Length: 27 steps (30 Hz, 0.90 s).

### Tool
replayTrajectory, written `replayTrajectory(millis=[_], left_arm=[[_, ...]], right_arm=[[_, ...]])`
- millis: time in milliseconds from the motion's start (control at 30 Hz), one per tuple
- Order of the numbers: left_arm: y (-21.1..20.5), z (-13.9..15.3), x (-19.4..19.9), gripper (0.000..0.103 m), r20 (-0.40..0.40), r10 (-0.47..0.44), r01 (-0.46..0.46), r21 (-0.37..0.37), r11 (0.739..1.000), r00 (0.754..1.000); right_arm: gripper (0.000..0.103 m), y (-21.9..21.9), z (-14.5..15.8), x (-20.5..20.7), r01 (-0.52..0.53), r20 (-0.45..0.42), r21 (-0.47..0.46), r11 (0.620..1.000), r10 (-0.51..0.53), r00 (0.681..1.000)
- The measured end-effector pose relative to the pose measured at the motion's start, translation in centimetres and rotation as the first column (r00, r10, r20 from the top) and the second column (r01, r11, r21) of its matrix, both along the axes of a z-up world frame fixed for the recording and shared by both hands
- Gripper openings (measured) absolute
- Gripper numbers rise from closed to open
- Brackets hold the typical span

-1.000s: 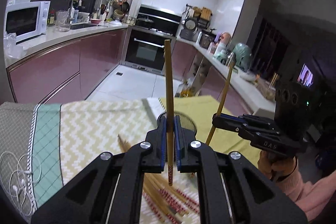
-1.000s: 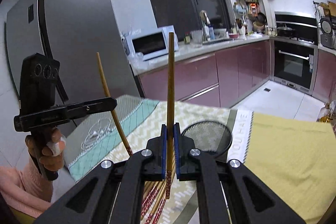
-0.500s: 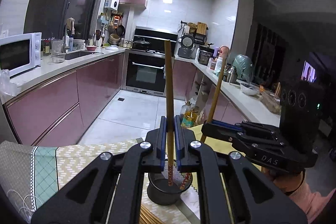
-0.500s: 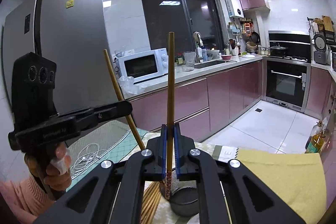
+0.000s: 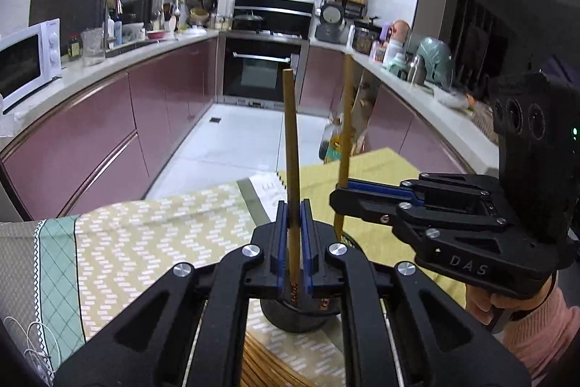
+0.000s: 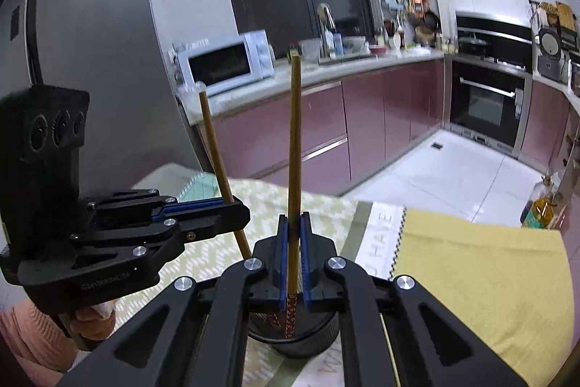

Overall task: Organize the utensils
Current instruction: 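Raise the chopstick upright and carry it over the black mesh cup, then lower the chopstick into the cup and open the right gripper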

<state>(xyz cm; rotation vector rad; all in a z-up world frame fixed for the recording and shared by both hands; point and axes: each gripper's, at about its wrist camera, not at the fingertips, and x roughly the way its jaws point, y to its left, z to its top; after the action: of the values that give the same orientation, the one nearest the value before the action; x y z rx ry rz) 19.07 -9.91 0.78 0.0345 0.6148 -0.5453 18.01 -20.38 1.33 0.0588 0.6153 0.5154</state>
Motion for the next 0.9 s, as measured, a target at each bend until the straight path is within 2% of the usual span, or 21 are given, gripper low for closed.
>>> replayTrajectory(millis=[200, 400, 667, 800, 900], left_arm=[[-0.2, -1.1, 1.2, 0.008, -0.021, 0.009, -0.008, 0.015, 1.0, 1.0], [-0.2, -1.5, 1.9, 0.008, -0.038, 0.02, -0.019, 0.019, 1.0, 0.999], [0.6, -1.9, 1.4, 0.009, -0.056, 0.04, -0.04, -0.007, 0.999, 0.998], [1.5, -1.4, -0.1, 0.017, -0.029, 0.052, -0.053, -0.018, 0.998, 0.998], [2.5, -0.8, -1.9, 0.031, 0.012, 0.061, -0.06, -0.036, 0.998, 0.998]], right_arm=[[0.006, 0.8, -1.7, 1.4, -0.002, -0.09, -0.029, 1.0, -0.001, 0.996], [0.006, 1.0, -2.1, 2.2, 0.019, -0.117, -0.019, 1.0, -0.021, 0.993], [0.011, 0.9, -2.1, 1.9, 0.05, -0.111, 0.0, 0.999, -0.049, 0.993], [0.022, 0.5, -1.6, 0.8, 0.061, -0.082, 0.014, 0.998, -0.06, 0.995], [0.025, 0.4, -0.9, -0.6, 0.05, -0.049, 0.022, 0.999, -0.049, 0.998]])
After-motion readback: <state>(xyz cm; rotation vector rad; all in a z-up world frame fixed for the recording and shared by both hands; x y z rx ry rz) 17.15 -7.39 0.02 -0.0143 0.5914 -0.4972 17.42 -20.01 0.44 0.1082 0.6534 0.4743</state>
